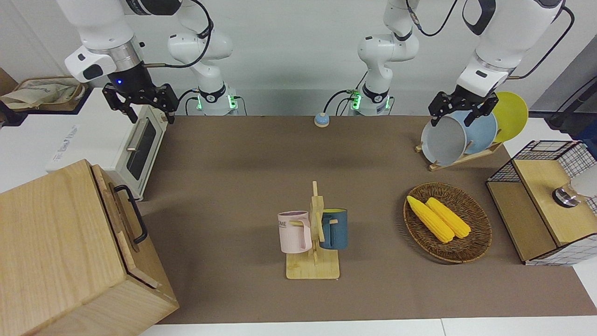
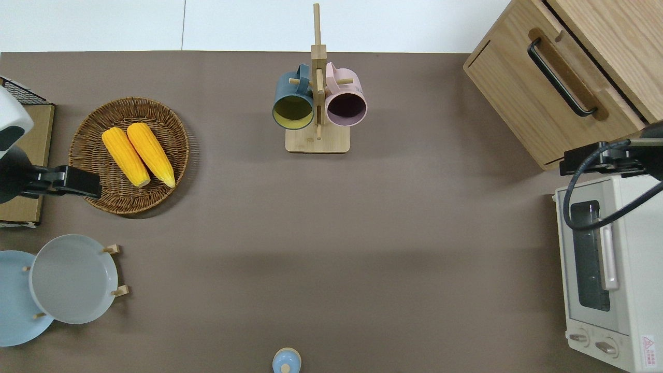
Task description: Slide drawer open with right arm
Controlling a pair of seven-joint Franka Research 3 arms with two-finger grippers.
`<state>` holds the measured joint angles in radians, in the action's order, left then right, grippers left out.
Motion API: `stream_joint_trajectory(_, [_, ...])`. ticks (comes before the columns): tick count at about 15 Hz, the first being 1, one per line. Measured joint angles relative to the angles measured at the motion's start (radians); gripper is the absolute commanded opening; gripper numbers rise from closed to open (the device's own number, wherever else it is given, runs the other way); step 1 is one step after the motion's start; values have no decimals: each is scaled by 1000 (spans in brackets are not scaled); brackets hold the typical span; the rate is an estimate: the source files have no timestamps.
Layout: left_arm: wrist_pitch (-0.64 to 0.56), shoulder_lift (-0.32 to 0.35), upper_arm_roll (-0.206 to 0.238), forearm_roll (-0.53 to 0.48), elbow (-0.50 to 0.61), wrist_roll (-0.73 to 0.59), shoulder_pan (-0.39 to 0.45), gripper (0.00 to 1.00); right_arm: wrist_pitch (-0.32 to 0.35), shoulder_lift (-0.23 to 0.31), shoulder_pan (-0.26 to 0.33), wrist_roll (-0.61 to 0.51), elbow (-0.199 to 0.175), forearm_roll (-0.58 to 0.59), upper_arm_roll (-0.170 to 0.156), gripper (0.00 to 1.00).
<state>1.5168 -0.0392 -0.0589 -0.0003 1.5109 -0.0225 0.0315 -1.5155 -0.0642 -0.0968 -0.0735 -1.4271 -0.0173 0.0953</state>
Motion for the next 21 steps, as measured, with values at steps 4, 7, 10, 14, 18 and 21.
stream_joint_trajectory(4, [0,0,0,0,0,0,0,993,0,-1,-4,-5,0,0,-7,983])
stream_joint_trajectory(7, [0,0,0,0,0,0,0,993,0,-1,-8,-32,0,0,-14,983])
stream_joint_trajectory(10, [0,0,0,0,0,0,0,993,0,-2,-8,-36,0,0,-14,983])
stream_joint_trajectory(14, [0,0,0,0,0,0,0,993,0,-14,-6,-27,0,2,-12,981])
stream_joint_trajectory(18, [0,0,0,0,0,0,0,993,0,-24,-10,-17,0,66,-13,977])
stream_joint_trajectory(21, [0,0,0,0,0,0,0,993,0,-25,-55,-15,0,180,-17,975])
